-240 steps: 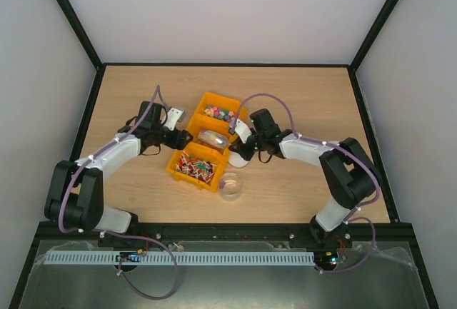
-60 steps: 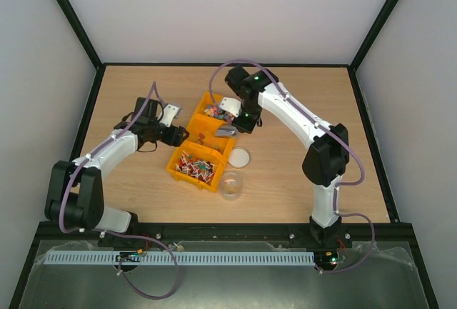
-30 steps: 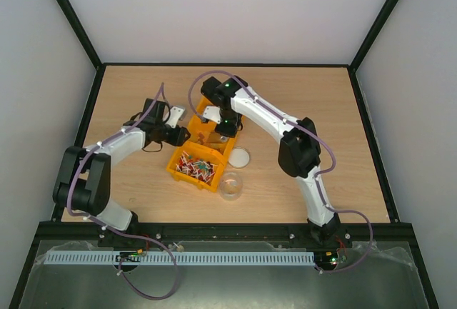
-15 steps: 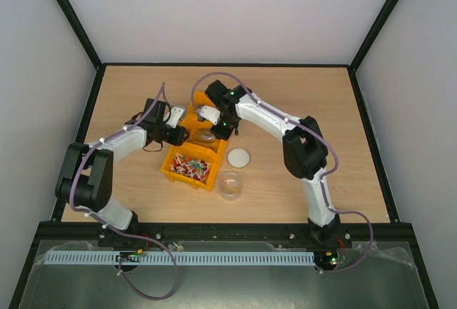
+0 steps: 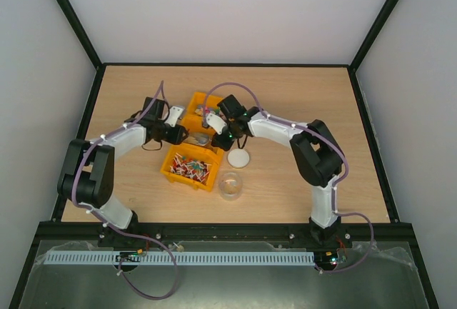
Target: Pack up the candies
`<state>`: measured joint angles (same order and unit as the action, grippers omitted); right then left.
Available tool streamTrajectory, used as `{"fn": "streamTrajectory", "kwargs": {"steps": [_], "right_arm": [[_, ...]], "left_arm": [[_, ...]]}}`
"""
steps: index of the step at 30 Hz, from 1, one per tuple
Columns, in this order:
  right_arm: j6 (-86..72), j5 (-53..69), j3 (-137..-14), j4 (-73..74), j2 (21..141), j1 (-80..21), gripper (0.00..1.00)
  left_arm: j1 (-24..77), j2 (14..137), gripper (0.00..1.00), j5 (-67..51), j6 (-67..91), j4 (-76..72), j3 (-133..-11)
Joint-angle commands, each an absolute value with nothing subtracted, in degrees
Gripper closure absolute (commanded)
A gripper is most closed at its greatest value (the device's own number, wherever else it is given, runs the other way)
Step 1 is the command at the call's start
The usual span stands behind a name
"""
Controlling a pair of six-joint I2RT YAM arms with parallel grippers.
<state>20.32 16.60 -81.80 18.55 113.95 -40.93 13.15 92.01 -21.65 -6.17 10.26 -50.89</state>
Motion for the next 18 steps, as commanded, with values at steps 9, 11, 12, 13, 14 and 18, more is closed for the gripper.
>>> {"fn": "streamTrajectory", "kwargs": {"steps": [9,11,12,13,14,18], "right_arm": [[13.88,31.96,-69.72,-0.57,107.98,-34.46,0.99],[14.16,32.43,-69.13,-0.68,107.38,-33.84,0.99],[14.56,32.77,-68.82,-0.71,107.06,-33.55,0.99],[15.05,32.91,-68.48,-0.52,106.65,-33.43,0.99],[15.7,33.13,-68.16,-0.25,106.2,-33.34,0.99],[18.64,33.74,-65.73,-0.14,104.15,-33.05,0.99]], "left_arm": [[8.81,90.24,0.56,-29.06,-8.08,11.43,-53.88],[8.57,89.49,0.54,-29.4,-8.47,11.56,-53.94],[8.42,89.22,0.53,-29.5,-8.53,11.66,-53.96],[8.25,89.05,0.53,-29.56,-8.6,11.94,-54.03],[8.05,88.91,0.53,-29.6,-8.69,12.32,-54.23],[7.07,88.5,0.52,-30.13,-8.94,13.1,-54.31]]}}
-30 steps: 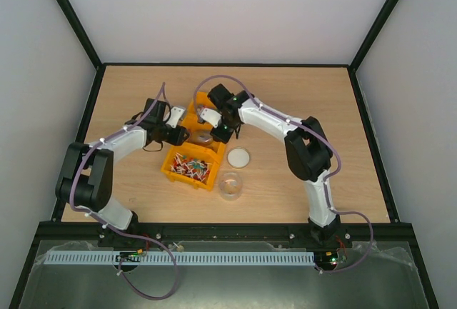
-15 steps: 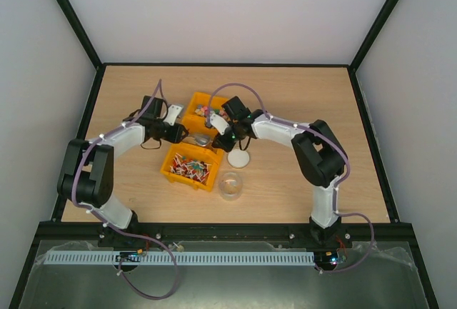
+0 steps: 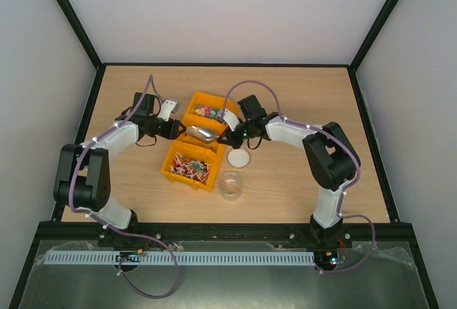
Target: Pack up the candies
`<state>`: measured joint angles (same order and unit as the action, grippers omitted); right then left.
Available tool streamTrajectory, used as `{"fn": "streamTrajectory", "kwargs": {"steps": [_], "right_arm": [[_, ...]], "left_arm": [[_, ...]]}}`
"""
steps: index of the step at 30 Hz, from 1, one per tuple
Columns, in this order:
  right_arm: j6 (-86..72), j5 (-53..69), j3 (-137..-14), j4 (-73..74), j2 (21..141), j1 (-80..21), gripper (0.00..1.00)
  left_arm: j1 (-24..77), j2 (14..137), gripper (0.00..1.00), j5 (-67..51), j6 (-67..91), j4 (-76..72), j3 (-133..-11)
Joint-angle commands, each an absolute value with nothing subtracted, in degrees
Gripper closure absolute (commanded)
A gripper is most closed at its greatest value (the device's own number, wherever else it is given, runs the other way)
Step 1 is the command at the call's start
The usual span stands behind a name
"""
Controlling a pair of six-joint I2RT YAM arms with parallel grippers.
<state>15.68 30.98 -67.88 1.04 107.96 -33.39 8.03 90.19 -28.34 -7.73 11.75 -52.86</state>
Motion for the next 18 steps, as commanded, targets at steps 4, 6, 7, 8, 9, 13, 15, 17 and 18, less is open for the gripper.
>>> {"fn": "streamTrajectory", "kwargs": {"steps": [4,6,7,8,9,13,15,17,18], "right_arm": [[20.41,33.85,-63.25,-0.41,102.53,-32.64,0.99],[20.73,33.98,-62.24,-0.73,101.38,-32.33,0.99],[20.81,34.17,-61.76,-0.86,100.88,-32.16,0.99],[20.94,34.45,-61.37,-0.95,100.23,-31.98,0.99],[21.18,35.16,-61.06,-0.98,99.58,-31.73,0.99],[23.31,37.93,-59.89,0.51,96.63,-30.14,0.99],[25.44,39.09,-59.22,2.18,94.58,-29.22,0.99],[28.49,40.23,-58.57,5.47,92.23,-28.29,0.99],[29.88,40.69,-58.14,6.93,90.87,-27.48,0.99]], "left_arm": [[6.56,87.63,0.51,-30.4,-8.76,13.36,-54.23],[6.38,87.01,0.5,-30.63,-8.48,13.28,-54.15],[6.33,86.72,0.49,-30.67,-8.4,13.36,-54.14],[6.33,86.49,0.48,-30.63,-8.48,13.4,-54.14],[6.32,86.41,0.47,-30.53,-8.51,13.74,-54.24],[6.33,86.36,0.42,-29.86,-9.02,15.78,-54.88],[6.33,85.87,0.39,-29.55,-9.5,16.35,-54.85],[6.33,85.41,0.36,-29.16,-9.81,16.8,-54.81],[6.33,85.28,0.35,-29.03,-10.03,17.13,-54.83]]}}
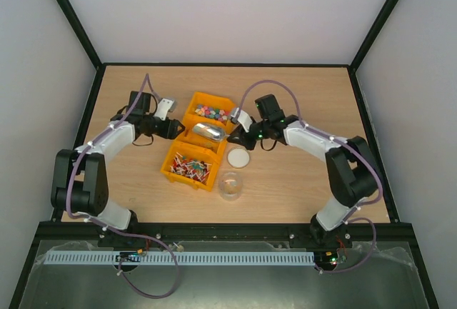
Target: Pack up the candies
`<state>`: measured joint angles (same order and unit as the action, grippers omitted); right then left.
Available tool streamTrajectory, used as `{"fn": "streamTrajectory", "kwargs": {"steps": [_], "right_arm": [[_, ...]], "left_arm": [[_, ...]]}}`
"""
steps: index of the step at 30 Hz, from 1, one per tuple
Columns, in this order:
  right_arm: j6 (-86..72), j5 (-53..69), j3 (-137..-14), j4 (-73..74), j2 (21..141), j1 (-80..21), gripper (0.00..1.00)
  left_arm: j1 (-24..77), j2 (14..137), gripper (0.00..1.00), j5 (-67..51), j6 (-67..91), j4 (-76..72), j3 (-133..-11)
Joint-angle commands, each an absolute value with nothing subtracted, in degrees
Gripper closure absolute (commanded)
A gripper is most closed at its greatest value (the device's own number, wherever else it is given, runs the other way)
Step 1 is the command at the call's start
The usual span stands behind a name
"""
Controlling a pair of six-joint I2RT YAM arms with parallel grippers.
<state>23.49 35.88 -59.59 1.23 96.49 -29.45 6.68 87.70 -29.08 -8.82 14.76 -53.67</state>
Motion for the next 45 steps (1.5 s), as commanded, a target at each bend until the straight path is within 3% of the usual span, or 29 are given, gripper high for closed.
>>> {"fn": "streamTrajectory", "kwargs": {"steps": [1,13,23,31,45], "right_arm": [[31.33,41.3,-57.86,8.43,89.18,-26.91,0.99],[43.25,43.15,-52.09,23.54,70.7,-23.95,0.99],[53.25,36.97,-49.64,41.71,58.37,-23.99,0.99],[55.04,31.57,-54.16,52.64,61.68,-24.95,0.99],[51.62,15.65,-58.35,56.56,69.14,-33.77,0.99]], "left_arm": [[6.33,85.14,0.34,-28.85,-10.02,17.56,-54.92],[6.33,83.47,0.29,-27.11,-10.28,19.86,-55.02],[6.39,82.1,0.28,-26.97,-10.52,19.99,-53.37],[6.42,81.75,0.28,-27.01,-10.38,19.52,-52.61],[6.37,81.13,0.28,-26.9,-10.94,18.62,-51.15]]}}
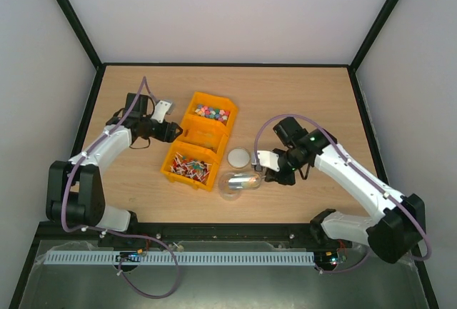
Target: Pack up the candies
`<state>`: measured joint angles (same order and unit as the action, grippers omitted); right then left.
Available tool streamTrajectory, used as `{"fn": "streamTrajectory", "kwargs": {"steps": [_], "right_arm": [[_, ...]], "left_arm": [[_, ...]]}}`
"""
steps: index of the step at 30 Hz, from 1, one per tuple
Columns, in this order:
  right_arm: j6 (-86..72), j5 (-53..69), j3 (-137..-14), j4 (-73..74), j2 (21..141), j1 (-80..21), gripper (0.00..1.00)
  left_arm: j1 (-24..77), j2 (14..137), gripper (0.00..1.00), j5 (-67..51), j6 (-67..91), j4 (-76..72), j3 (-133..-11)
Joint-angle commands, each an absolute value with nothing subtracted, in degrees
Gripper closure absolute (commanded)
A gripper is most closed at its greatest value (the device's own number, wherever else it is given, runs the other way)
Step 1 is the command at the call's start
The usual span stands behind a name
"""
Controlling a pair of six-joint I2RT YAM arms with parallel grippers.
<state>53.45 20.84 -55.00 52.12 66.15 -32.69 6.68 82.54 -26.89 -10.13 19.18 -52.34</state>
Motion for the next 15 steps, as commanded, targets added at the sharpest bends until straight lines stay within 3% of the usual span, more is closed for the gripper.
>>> {"fn": "streamTrajectory", "kwargs": {"steps": [1,15], "right_arm": [[51.4,15.0,-58.84,56.66,69.78,-33.97,0.99],[53.18,10.04,-64.2,61.87,73.5,-36.46,0.99]], "left_arm": [[6.41,81.2,0.28,-26.92,-10.93,18.43,-50.97],[6.41,82.73,0.28,-27.24,-10.74,17.41,-51.66]]}}
